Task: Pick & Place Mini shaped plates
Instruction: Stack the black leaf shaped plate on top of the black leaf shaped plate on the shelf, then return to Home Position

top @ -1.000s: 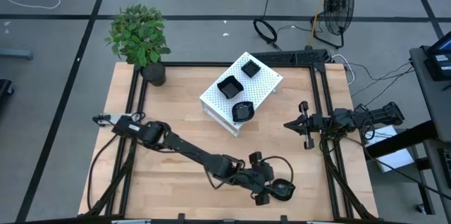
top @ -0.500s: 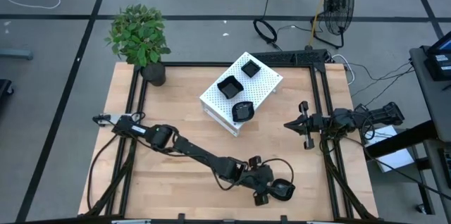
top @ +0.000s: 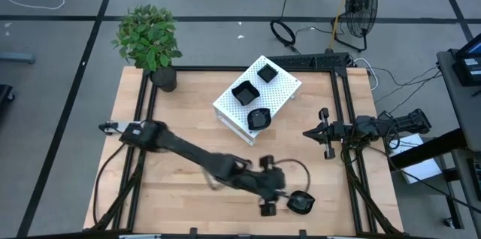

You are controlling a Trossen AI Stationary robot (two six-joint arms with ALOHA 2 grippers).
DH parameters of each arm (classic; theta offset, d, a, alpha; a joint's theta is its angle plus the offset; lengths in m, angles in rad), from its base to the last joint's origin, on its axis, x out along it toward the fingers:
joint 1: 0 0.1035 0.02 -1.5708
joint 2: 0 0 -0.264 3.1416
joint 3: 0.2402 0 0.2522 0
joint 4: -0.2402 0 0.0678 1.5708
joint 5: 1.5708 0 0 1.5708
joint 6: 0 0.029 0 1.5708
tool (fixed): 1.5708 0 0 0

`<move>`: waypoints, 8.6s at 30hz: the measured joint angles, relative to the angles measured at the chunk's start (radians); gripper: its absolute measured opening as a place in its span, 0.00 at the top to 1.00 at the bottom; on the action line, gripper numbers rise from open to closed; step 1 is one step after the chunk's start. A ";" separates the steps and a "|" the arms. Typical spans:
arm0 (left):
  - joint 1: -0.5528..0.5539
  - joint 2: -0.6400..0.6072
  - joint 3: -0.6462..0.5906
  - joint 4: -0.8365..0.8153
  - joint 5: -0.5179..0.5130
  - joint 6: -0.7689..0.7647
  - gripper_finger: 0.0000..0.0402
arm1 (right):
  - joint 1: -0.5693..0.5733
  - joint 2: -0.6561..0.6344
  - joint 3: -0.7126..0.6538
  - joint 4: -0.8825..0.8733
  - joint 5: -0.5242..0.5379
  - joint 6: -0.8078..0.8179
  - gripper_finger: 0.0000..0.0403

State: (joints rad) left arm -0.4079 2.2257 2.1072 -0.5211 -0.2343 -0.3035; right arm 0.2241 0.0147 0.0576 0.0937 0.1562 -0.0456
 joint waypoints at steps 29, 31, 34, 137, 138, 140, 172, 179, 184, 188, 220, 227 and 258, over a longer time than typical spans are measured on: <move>-0.434 -1.059 -1.310 -0.376 -1.020 -0.997 0.98 | 0.000 0.000 0.000 0.034 0.000 0.027 1.00; -0.418 -1.140 -1.408 -0.264 -1.008 -0.954 0.99 | 0.000 0.000 0.000 0.068 0.000 0.031 1.00; -0.364 -1.277 -1.539 -0.020 -0.898 -0.743 0.99 | 0.000 0.000 0.000 0.092 0.000 0.027 1.00; 0.296 -2.219 -1.946 0.391 0.181 0.192 0.86 | 0.523 1.511 0.773 -0.391 -0.106 0.759 1.00; 0.296 -2.219 -1.946 0.391 0.181 0.193 0.86 | 0.513 1.496 0.773 -0.385 -0.105 0.740 1.00; 0.296 -2.219 -1.946 0.391 0.181 0.193 0.86 | 0.487 1.460 0.773 -0.377 -0.106 0.699 1.00; 0.296 -2.218 -1.946 0.391 0.180 0.192 0.86 | -0.304 1.439 1.348 -0.728 -0.183 -0.613 1.00; 0.296 -2.218 -1.946 0.391 0.181 0.193 0.86 | -0.336 1.487 1.348 -0.705 -0.172 -0.632 1.00; 0.296 -2.218 -1.946 0.391 0.181 0.193 0.86 | -0.341 1.486 1.348 -0.703 -0.087 -0.623 1.00; 0.296 -2.218 -1.946 0.391 0.181 0.193 0.86 | -0.341 1.480 1.348 -0.703 -0.050 -0.617 0.96; 0.296 -2.218 -1.946 0.391 0.181 0.193 0.86 | -0.108 1.443 1.063 -0.579 -0.134 -0.345 1.00; 0.296 -2.218 -1.946 0.391 0.181 0.193 0.86 | -0.109 1.439 0.990 -0.423 0.003 -0.414 1.00; 0.296 -2.218 -1.946 0.391 0.181 0.191 0.86 | -0.006 0.783 0.765 -0.468 0.025 0.079 1.00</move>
State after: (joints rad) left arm -0.1120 0.0074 0.1612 -0.1303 -0.0532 -0.1129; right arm 0.2184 0.7973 0.8230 -0.3743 0.1808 0.0333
